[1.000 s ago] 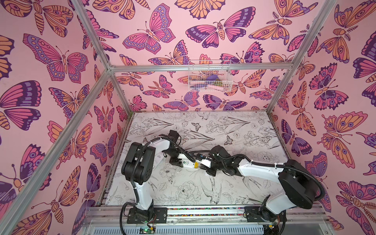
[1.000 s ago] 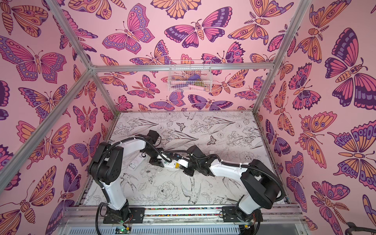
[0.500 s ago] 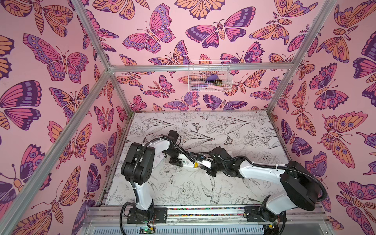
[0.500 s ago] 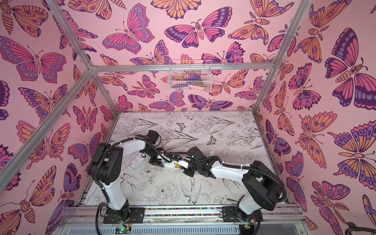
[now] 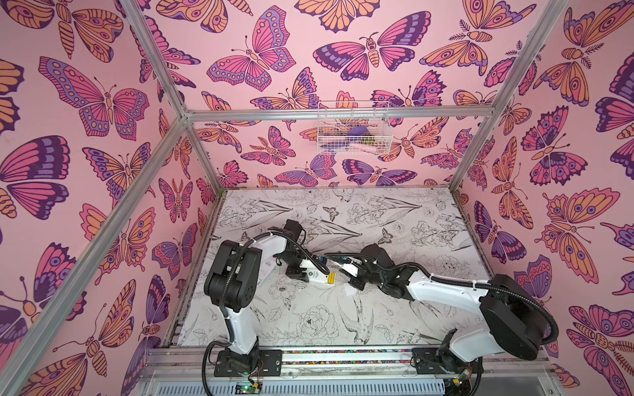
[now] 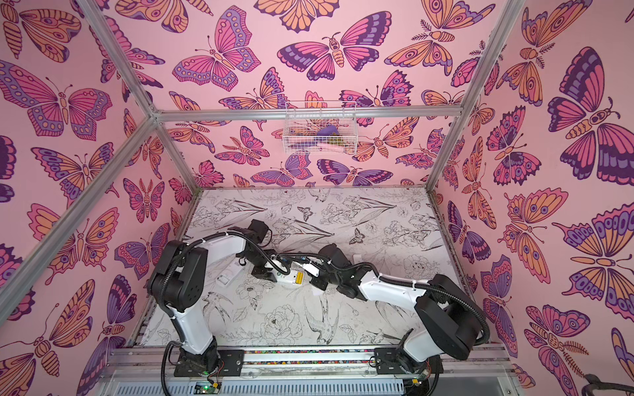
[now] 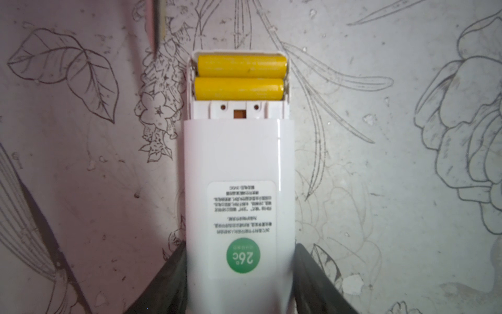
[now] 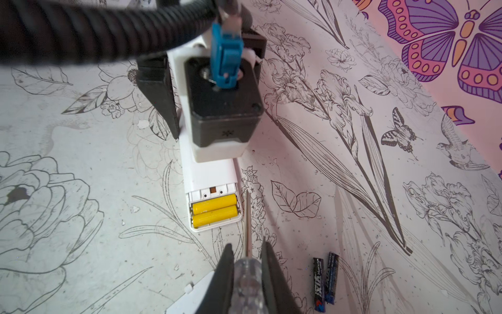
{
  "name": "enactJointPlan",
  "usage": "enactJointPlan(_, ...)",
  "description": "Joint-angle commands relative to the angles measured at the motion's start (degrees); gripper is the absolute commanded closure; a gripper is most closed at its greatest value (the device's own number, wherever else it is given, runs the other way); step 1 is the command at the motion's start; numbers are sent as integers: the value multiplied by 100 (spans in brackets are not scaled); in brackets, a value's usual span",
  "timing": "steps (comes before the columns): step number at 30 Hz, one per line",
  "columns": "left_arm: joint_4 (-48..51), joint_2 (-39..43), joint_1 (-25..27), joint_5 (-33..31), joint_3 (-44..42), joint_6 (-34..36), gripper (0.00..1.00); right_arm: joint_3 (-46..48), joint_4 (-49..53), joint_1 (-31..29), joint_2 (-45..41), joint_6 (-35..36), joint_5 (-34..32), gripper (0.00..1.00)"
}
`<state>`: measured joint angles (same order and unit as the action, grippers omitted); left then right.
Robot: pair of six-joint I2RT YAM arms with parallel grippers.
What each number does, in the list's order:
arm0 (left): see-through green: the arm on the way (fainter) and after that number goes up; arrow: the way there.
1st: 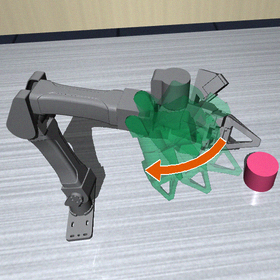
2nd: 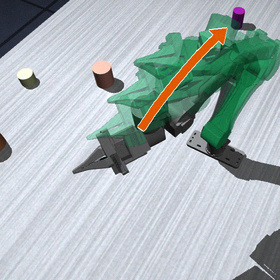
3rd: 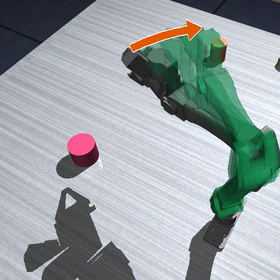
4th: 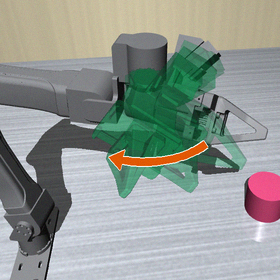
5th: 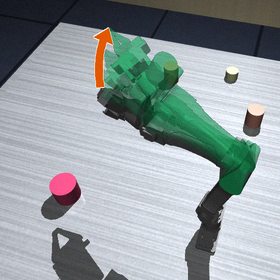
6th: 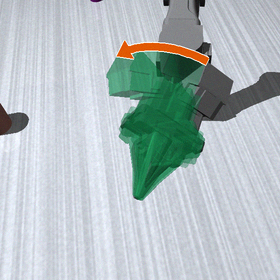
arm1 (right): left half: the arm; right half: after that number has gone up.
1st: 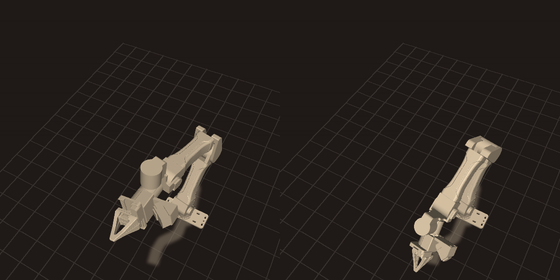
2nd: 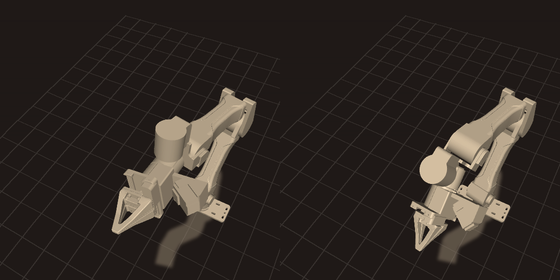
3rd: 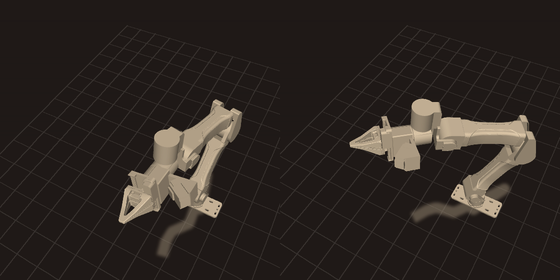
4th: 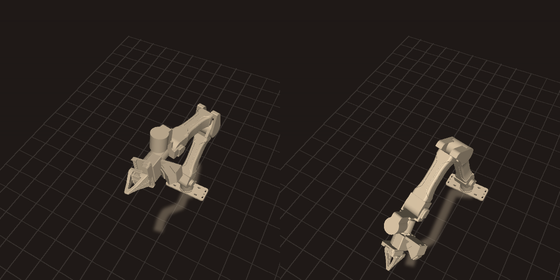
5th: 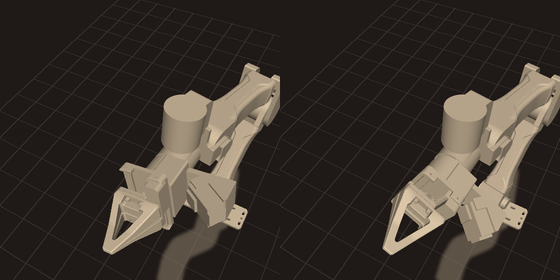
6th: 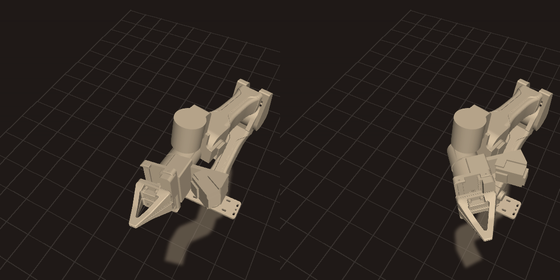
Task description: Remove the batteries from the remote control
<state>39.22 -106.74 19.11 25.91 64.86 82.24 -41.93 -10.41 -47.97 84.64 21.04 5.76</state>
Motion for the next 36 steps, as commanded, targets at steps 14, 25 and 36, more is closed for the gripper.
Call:
enactJointPlan(14, 410, 115, 213, 308, -59, -28, 25, -252, 793, 632, -9, -689, 1171, 100)
enactJointPlan(25, 187, -246, 542, 106, 119, -337, 21, -9, 770, 635, -255, -498, 1662, 100)
enactJointPlan(36, 146, -309, 646, 30, 2, -330, 46, 55, 706, 620, -175, 7, 1947, 100)
